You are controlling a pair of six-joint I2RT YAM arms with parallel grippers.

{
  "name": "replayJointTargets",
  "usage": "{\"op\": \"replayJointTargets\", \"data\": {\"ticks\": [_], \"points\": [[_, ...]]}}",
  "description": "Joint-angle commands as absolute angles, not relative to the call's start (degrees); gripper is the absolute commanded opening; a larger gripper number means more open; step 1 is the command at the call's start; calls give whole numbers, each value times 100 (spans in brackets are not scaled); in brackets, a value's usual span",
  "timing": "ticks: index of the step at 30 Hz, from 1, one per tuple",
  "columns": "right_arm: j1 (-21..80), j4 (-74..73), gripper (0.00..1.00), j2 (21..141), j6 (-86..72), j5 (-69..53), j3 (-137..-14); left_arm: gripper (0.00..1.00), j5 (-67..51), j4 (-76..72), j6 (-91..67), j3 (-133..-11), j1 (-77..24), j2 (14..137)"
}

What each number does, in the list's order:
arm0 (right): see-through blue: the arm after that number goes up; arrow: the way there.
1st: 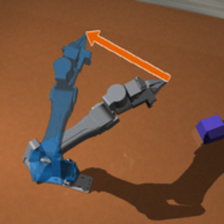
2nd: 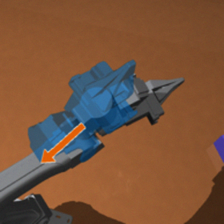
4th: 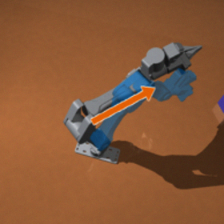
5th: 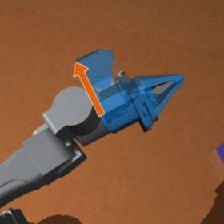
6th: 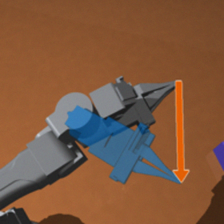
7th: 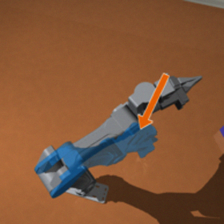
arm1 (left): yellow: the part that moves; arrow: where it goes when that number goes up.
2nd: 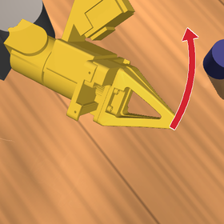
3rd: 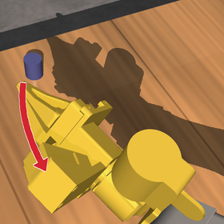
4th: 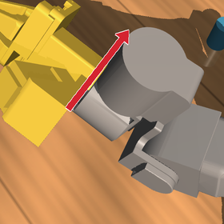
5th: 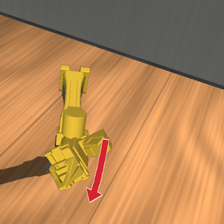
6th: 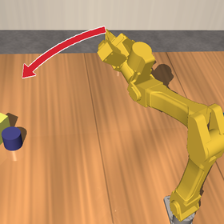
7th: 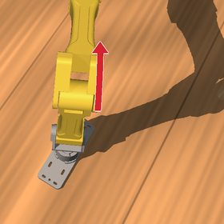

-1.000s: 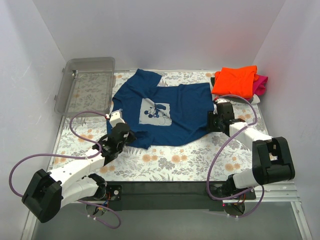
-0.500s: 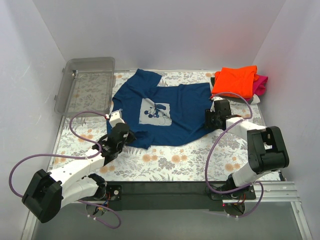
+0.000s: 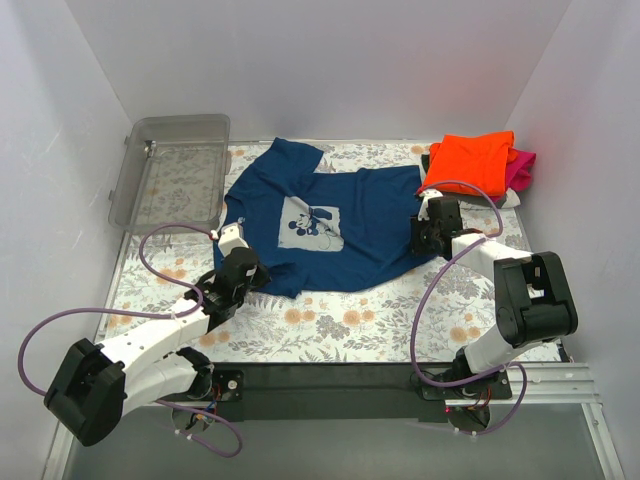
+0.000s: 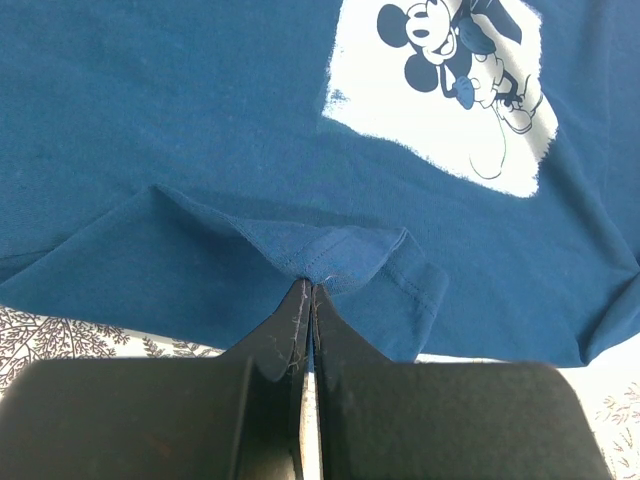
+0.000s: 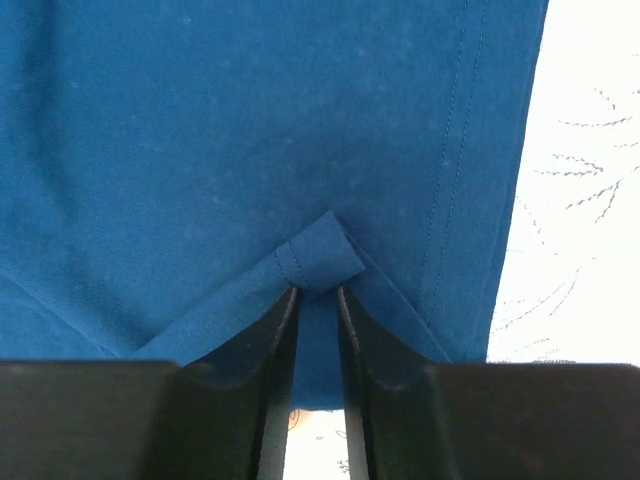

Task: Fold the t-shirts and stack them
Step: Flatten the tshirt out

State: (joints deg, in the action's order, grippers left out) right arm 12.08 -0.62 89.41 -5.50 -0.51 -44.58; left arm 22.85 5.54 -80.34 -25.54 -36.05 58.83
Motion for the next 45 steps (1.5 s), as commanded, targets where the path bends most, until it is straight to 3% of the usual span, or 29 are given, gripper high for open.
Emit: {"op": "replayJointTargets", "data": {"ticks": [1, 9, 19, 34, 39, 41, 45], "points": [[1230, 220, 17, 8885, -404, -123, -4684, 0, 2224, 519, -7998, -2496, -3551, 5862], [1230, 150, 14, 8922, -509, -184, -4790, 0, 2197, 562, -8007, -2487, -3551, 5862], [1222, 88, 38, 8771, -1028, -396, -4895, 0, 2136, 554, -7998, -2470, -3542, 5889], [1230, -176, 47, 9395, -1318, -299, -5229, 0, 2250, 721, -8007, -2417, -3524, 5730], [1230, -352, 46, 9448, -1318, -264, -5282, 0, 2311, 756, -7998, -2417, -3498, 5731], [1222, -343, 41, 9448, -1310, -211, -5273, 0, 2338, 747, -7998, -2408, -3489, 5704], [1222, -360, 17, 9518, -1275, -255, -5282, 0, 2469, 730, -7945, -2417, -3480, 5695]]}}
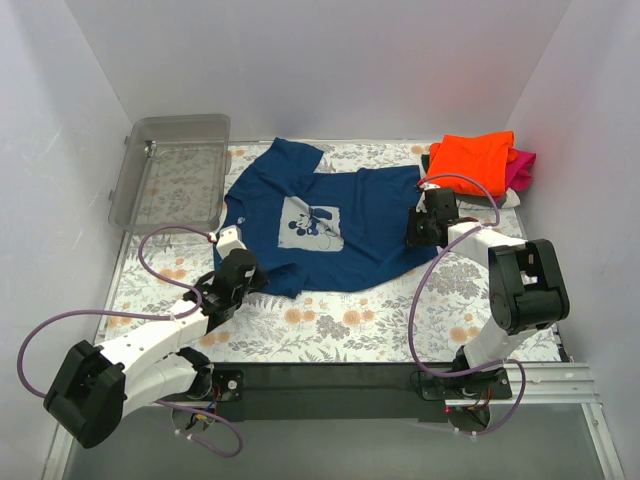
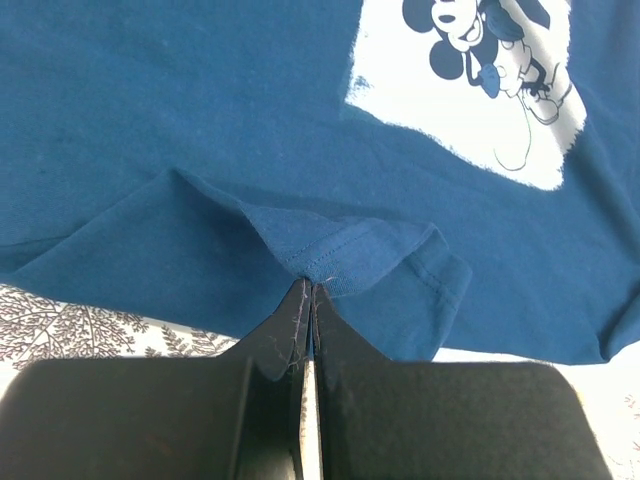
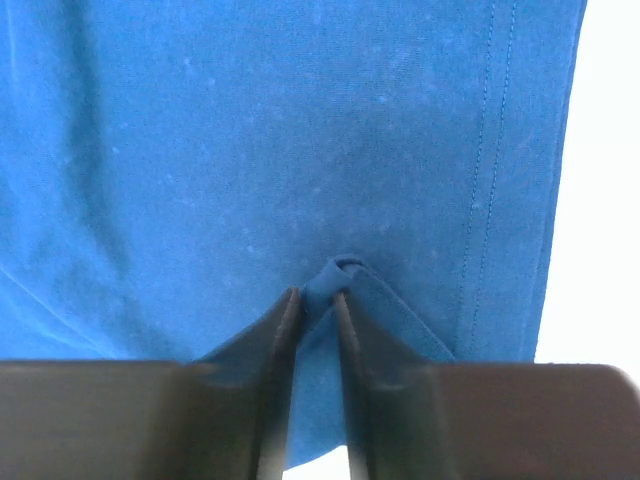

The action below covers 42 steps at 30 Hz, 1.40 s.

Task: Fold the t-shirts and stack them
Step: Flatten the tshirt out

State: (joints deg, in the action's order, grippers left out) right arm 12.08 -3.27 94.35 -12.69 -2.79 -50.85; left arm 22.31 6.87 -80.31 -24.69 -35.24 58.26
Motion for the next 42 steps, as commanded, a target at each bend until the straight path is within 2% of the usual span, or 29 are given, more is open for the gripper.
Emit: {"op": "replayJointTargets", "data": {"ticks": [1, 3, 7, 12, 18, 26, 42], "points": [[1230, -360, 8, 9519, -1274, -255, -5282, 0, 2513, 686, -7937, -2391, -3472, 5687], [1222, -369, 1, 9492, -1266, -220, -5282, 0, 2514, 546, -7893, -2321, -3454, 5652], [1230, -509, 1, 9115, -1231, -141, -5151, 0, 2593, 501, -7866, -2338, -3428, 5546], [1230, -782, 1, 8105, -1213, 156, -4677, 0, 2821, 475, -7717, -2382, -3410, 5116], [1230, -1151, 1, 7146, -1257, 307, -4281, 0, 2883, 492, -7620, -2557, -3384, 5255], [1222, -1608, 1, 6408, -1222, 264, -4386, 0, 3427, 729, -7611, -2979, -3375, 5090], [1301, -3013, 1, 4361, -1441, -167, -3999, 0, 2338, 1713, -8059, -2742, -3392, 3341]]}}
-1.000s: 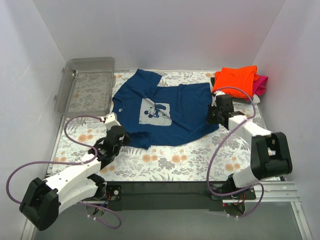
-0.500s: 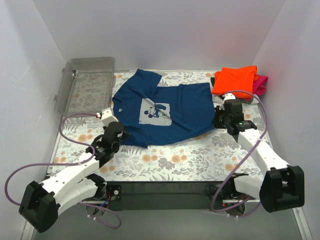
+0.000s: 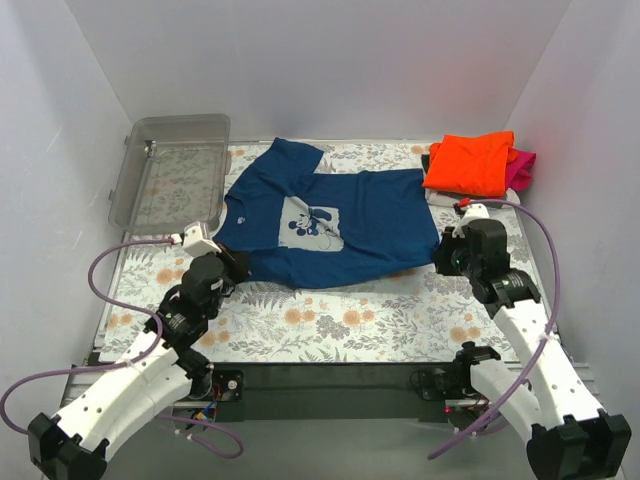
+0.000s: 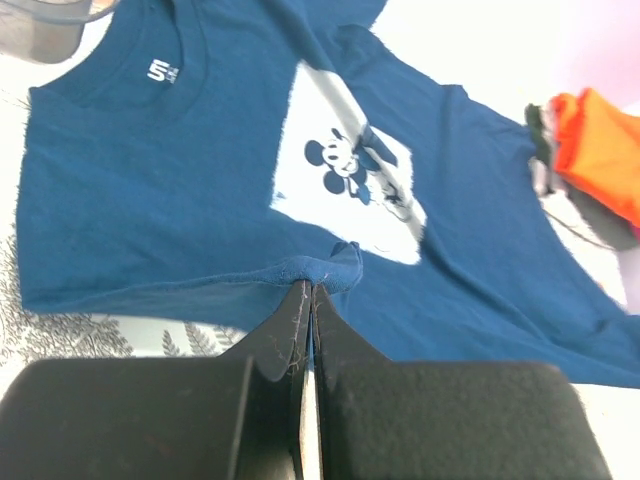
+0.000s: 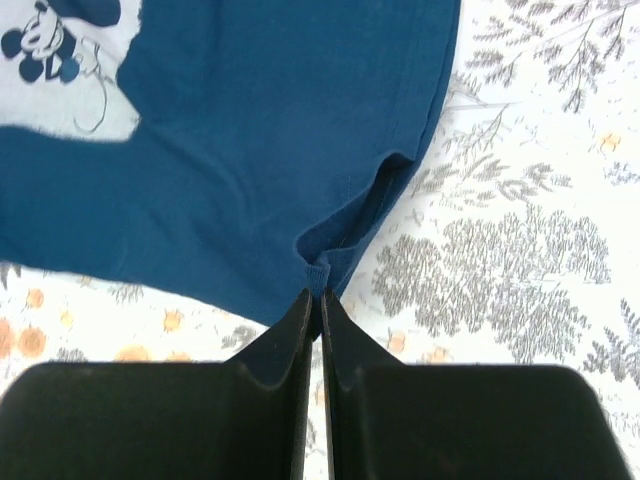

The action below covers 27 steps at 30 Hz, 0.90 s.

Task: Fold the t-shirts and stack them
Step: Flatten the tshirt out

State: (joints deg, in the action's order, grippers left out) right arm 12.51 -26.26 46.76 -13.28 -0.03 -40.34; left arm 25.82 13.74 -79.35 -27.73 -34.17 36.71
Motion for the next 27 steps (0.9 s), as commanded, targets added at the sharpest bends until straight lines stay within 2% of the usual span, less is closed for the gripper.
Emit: {"op": "replayJointTargets", "data": {"ticks": [1, 6, 12, 15, 27], "points": [[1292, -3093, 1, 4142, -1459, -158, -3999, 0, 2260, 1801, -8068, -2751, -3393, 3235], [1310, -3480, 1, 3701, -1529, -157, -4026, 0, 1925, 2090, -8165, -3005, -3401, 2725], [1318, -3454, 1, 3735, -1582, -193, -3955, 0, 1670, 2854, -8226, -3497, -3401, 2515], [1310, -3393, 1, 3814, -1565, -211, -3929, 0, 1801, 3294, -8253, -3849, -3401, 2233], [1433, -2751, 1, 4614, -1512, -325, -3727, 0, 1811, 3964, -8288, -4579, -3401, 2364]]}}
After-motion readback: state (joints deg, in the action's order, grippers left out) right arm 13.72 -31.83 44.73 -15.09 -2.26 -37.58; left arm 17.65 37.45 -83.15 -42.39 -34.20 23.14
